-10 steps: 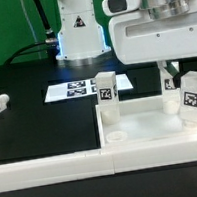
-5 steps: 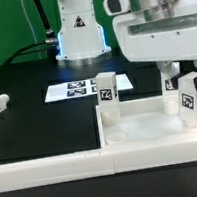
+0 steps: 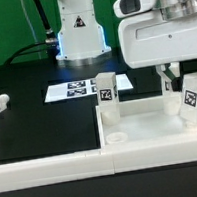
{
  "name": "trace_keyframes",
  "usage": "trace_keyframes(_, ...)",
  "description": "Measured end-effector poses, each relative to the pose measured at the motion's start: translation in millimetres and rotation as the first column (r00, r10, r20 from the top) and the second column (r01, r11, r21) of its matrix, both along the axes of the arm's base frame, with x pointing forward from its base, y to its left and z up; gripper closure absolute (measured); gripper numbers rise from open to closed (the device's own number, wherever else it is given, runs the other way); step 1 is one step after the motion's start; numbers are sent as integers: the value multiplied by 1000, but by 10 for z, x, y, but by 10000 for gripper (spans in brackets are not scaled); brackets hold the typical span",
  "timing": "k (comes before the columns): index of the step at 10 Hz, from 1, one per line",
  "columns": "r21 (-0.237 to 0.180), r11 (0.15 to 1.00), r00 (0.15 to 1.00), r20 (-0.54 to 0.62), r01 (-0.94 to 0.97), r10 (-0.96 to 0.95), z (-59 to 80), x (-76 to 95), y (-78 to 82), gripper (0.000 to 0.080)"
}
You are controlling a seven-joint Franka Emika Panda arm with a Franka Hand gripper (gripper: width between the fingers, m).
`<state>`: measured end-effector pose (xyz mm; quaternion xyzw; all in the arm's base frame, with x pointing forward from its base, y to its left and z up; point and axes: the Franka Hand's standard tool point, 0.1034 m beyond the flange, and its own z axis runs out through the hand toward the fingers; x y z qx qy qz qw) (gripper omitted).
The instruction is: Assemble square table
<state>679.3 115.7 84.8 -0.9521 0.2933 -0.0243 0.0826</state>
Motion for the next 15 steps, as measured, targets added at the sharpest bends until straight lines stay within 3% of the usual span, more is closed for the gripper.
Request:
trace_keyframes(4, -39, 960, 959, 36, -279, 280, -22, -8, -35, 150)
trace_keyframes(6, -124, 822, 823, 54, -556, 566, -17, 21, -113, 150)
trace_keyframes(7, -133, 806, 807, 62, -577, 587, -22, 23, -83, 150)
trace_keyframes(8, -124, 828, 828, 62, -548, 557, -23, 22, -85, 150)
trace_keyframes(10, -118, 848, 848, 61, -517, 526, -25, 21, -85, 402)
trace_keyframes(11, -108, 886, 887, 58, -451, 459, -28, 23, -106, 402)
trace_keyframes(12, -98, 912, 913, 56, -397, 404, -31, 23, -116, 500)
trace_keyframes(15, -60, 988, 989, 41, -141, 144, -41, 33, -149, 500)
